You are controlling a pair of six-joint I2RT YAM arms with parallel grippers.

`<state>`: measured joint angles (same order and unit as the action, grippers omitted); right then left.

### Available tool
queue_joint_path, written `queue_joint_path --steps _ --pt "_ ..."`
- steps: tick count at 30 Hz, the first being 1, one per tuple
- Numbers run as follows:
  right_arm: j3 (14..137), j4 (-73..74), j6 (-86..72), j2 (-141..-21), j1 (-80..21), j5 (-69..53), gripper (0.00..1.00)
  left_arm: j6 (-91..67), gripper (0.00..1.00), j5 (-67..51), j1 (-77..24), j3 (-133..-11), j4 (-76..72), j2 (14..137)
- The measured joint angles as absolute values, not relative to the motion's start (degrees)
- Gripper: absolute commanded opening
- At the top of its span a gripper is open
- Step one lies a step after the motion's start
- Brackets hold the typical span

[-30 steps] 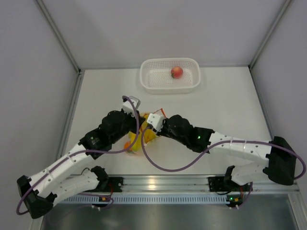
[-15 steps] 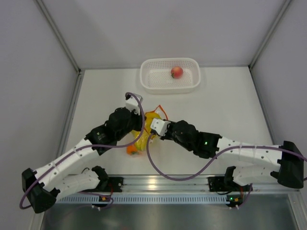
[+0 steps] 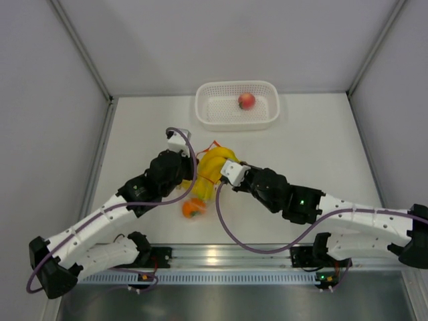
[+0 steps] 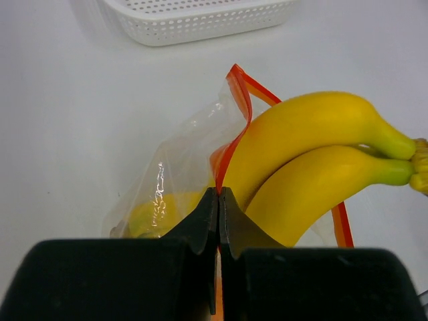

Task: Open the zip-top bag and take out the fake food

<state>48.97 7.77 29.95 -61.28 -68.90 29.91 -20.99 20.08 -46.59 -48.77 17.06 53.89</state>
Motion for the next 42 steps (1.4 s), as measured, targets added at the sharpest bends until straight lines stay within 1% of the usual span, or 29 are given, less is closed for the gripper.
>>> queue_joint_path --steps 7,15,23,25,28,34,38,42 --pt "49.23 5.26 30.0 -59.59 -68.9 36.29 0.0 -22.65 0.0 20.95 -46.59 -48.77 17.3 54.63" --pt "50.33 4.05 29.82 -56.93 -68.88 41.8 0.0 -25.21 0.0 25.39 -46.57 -48.77 18.28 54.65" --pt "56.97 3.2 27.51 -56.84 -66.52 45.91 0.0 -26.74 0.0 26.76 -46.24 -48.77 18.46 56.05" --pt "60.31 4.25 25.34 -58.33 -62.83 44.58 0.0 -27.16 0.0 27.07 -46.06 -48.77 18.74 56.16" --pt "65.23 5.26 21.96 -62.08 -54.22 41.67 0.0 -27.57 0.0 27.11 -45.52 -48.77 19.64 56.16" --pt "71.55 5.5 16.34 -72.58 -40.49 35.29 0.0 -28.23 0.0 26.22 -44.97 -49.21 22.44 55.77" --pt "75.72 4.97 13.65 -81.47 -34.44 30.96 0.0 -28.62 0.0 24.91 -44.93 -50.94 24.53 54.92" --pt "79.57 3.07 12.69 -90.67 -31.33 27.81 0.0 -28.91 0.0 23.4 -44.93 -52.12 25.32 53.71"
